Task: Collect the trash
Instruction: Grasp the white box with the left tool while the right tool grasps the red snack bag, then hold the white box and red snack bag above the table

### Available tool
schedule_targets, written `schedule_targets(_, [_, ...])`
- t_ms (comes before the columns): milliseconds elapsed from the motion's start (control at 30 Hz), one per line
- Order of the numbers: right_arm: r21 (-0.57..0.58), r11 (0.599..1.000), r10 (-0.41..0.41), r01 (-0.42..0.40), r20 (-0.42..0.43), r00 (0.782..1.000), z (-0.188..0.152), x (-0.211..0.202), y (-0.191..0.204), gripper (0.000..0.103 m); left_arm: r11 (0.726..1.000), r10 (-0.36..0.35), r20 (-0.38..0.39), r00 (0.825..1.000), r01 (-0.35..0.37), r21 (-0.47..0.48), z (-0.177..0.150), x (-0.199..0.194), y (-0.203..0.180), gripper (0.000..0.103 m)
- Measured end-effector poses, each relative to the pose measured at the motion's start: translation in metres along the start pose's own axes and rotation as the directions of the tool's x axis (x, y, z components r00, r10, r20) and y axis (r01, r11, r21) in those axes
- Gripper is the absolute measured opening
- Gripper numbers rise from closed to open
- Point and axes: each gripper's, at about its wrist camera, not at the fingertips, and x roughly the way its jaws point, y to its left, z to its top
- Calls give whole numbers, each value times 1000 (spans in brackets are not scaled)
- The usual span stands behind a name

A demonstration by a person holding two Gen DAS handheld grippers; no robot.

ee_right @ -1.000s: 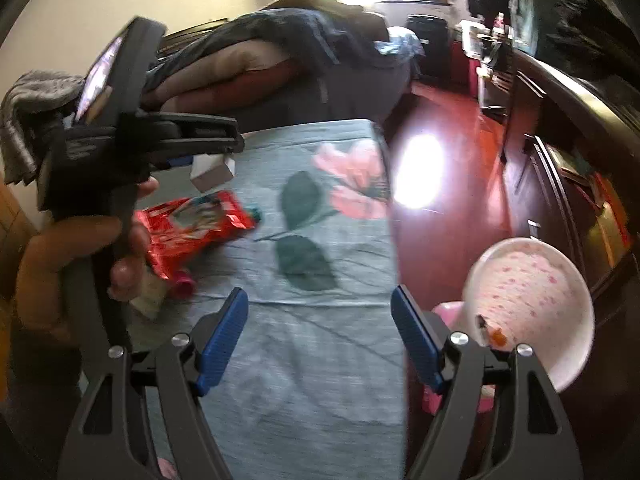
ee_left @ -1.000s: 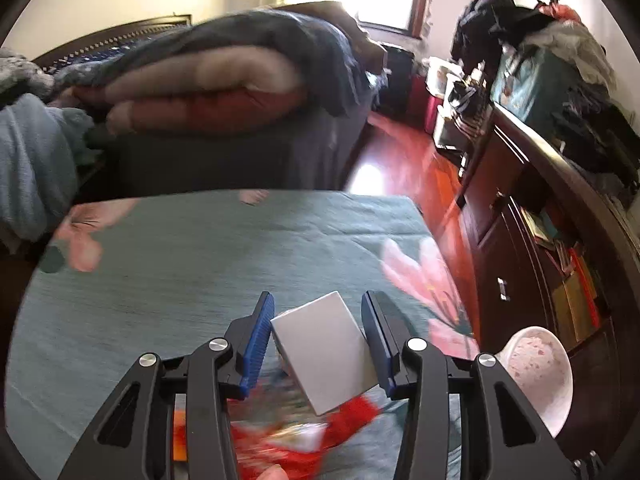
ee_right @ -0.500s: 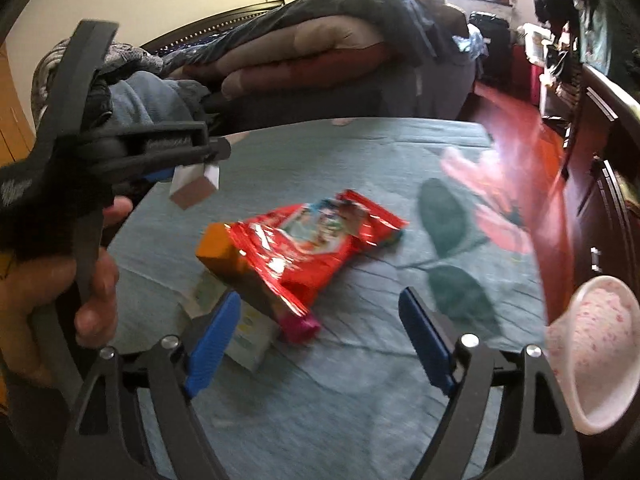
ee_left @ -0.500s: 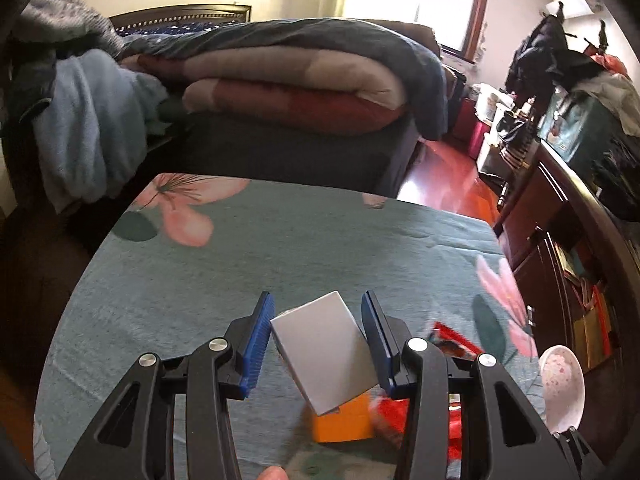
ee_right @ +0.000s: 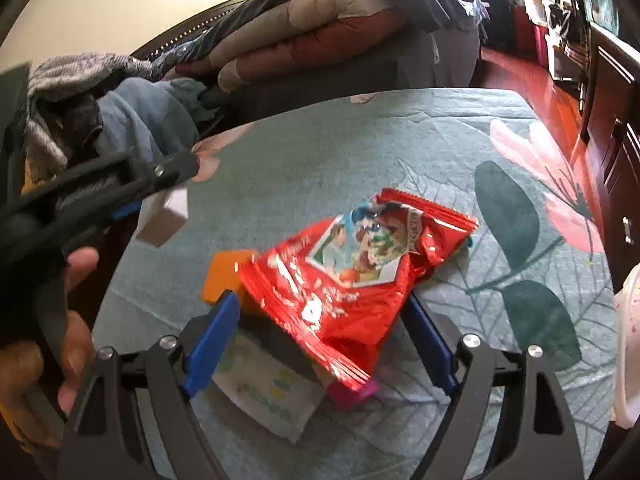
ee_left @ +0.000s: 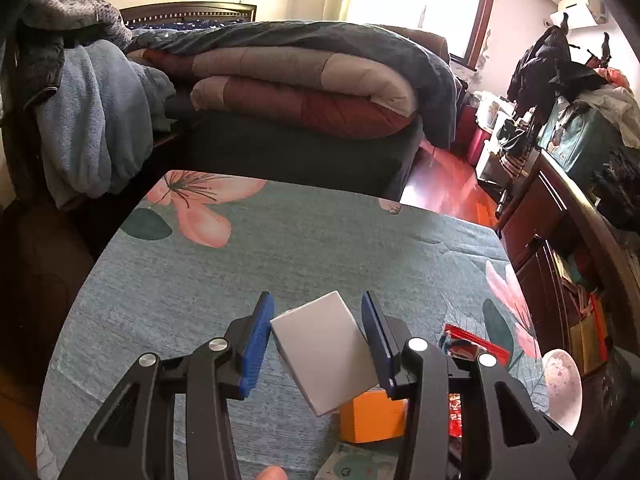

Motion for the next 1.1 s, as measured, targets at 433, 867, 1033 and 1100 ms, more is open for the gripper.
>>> schedule_targets(433, [84, 996, -17, 17, 3, 1000, 10, 7, -15, 34, 1000, -10, 16, 1000, 11, -9, 0, -4, 7, 44])
schedule_targets(867, [66, 998, -26, 21, 81, 996, 3, -17, -16, 12, 998, -24, 40, 999, 26, -56, 1, -15, 30, 44])
schedule_targets(1033, [72, 997, -29, 22, 93, 995, -2, -28, -20, 12, 992, -100, -34, 994, 97, -83, -9, -13, 47, 66])
schedule_targets(1100, [76, 997, -27, 20, 90, 996, -4, -29, -22, 12, 995, -78, -45, 996, 75, -69, -17, -10, 44, 73])
